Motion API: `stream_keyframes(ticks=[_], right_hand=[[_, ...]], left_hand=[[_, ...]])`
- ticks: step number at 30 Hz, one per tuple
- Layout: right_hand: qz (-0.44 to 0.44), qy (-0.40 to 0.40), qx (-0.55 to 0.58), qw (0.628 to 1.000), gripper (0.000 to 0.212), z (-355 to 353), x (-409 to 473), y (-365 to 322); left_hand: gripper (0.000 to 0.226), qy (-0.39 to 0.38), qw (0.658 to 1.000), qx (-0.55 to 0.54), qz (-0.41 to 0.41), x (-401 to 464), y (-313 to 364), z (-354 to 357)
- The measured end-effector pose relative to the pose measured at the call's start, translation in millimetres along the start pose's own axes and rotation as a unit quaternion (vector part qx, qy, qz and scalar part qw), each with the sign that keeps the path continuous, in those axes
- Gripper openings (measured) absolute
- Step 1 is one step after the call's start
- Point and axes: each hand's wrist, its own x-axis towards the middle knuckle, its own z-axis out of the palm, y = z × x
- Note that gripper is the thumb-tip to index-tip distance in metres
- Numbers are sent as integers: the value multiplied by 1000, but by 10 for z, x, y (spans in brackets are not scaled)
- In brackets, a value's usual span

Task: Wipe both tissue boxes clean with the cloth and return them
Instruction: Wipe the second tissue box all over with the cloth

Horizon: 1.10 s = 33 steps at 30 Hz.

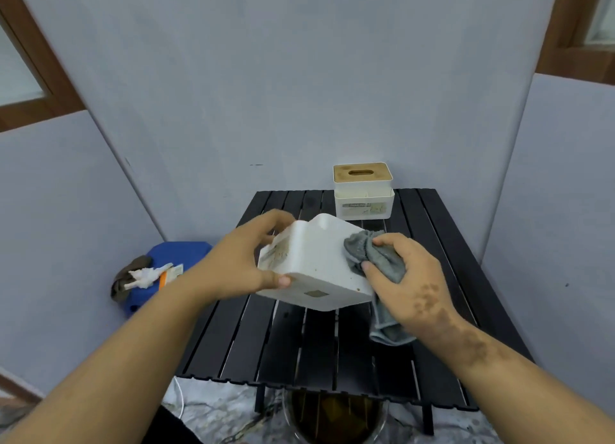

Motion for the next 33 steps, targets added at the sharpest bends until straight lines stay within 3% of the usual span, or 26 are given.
stream_keyframes(ticks=[3, 6, 12, 17, 20, 24, 29, 31, 33], right_hand=[[-29, 25, 9, 999, 30, 114, -45, -99], [-103, 28, -69, 992, 32, 220, -95, -229], [-228, -103, -84, 964, 32, 102, 69, -256], [-134, -74, -74, 985, 32, -156, 331, 72], [-200, -58, -83, 975, 31, 131, 154, -184], [-253, -106, -58, 960, 31, 164, 138, -270], [-87, -40, -39, 995, 40, -88, 413, 91], [-102, -30, -72, 992, 38, 58, 331, -22], [-171, -38, -72, 982, 33, 197, 198, -236]], left_hand=[[73, 73, 996, -45, -6, -164, -93, 227], [76, 99, 992, -78, -17, -213, -127, 363], [74, 125, 988, -87, -24, -240, -186, 429], [74, 140, 984, -102, -41, -251, -259, 471], [72, 146, 981, -120, -32, -253, -196, 541], [67, 150, 980, -125, -31, -271, -89, 608], [68, 161, 979, -123, -36, -295, -53, 632], [69, 160, 978, -131, -34, -302, -31, 635], [68, 161, 978, -131, -27, -307, -17, 645]])
